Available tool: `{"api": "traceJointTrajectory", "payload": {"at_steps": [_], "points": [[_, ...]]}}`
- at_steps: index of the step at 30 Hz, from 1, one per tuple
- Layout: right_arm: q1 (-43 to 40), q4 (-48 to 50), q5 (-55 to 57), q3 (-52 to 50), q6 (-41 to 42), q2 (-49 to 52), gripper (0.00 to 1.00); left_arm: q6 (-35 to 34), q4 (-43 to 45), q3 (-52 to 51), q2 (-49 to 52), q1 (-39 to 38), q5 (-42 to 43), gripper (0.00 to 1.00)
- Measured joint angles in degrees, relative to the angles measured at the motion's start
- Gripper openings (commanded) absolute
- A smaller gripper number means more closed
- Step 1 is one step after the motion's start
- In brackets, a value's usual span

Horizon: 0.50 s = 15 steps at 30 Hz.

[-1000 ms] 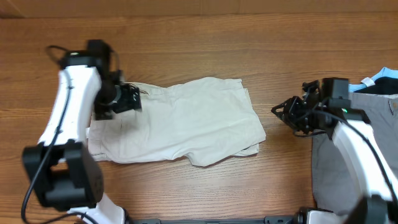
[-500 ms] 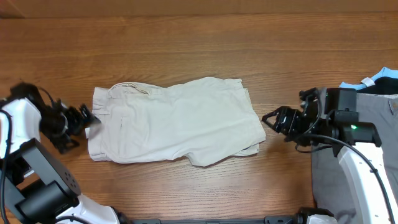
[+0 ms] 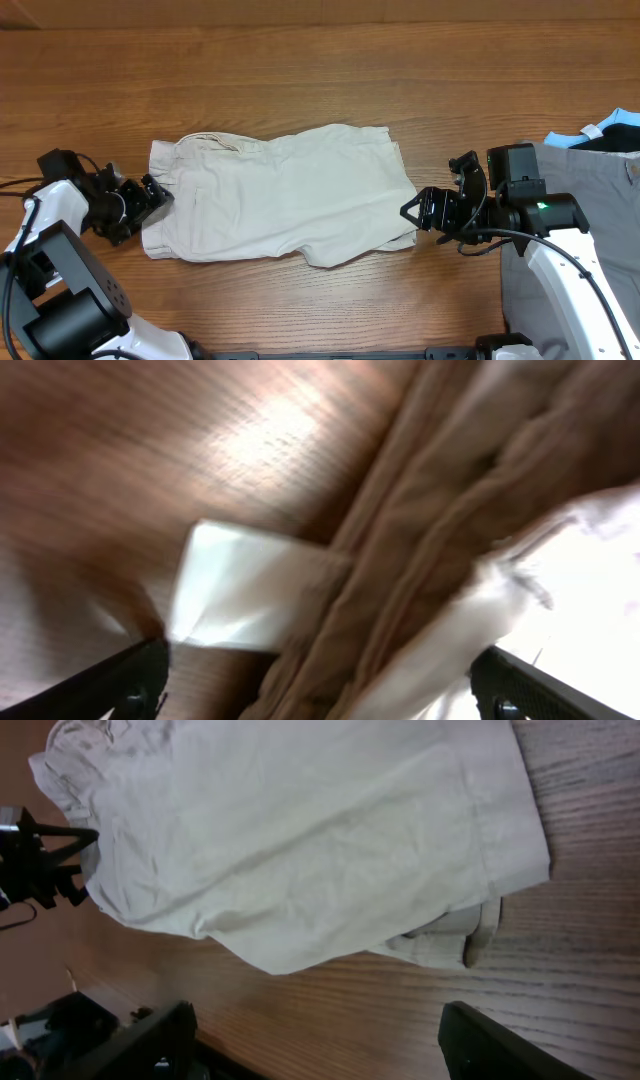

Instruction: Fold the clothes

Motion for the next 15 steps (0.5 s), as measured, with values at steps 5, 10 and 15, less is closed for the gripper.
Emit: {"api": "traceJointTrajectory", "payload": {"at_steps": [5, 10, 15], "points": [[0.15, 1.44, 0.04, 0.0, 0.72, 0.0, 0.8, 3.85, 5.2, -2.75, -1.33, -3.32, 1.44, 0.95], [0.2, 1.55, 0.07, 0.0, 0.83, 0.0, 0.78, 7.45, 7.19, -4.11, -1.29, -5.88, 3.15, 0.85], [0.2, 1.53, 0.02, 0.0, 1.38, 0.0, 0.77, 10.8, 7.52, -3.74, 0.39, -5.11, 8.07, 0.94]]}}
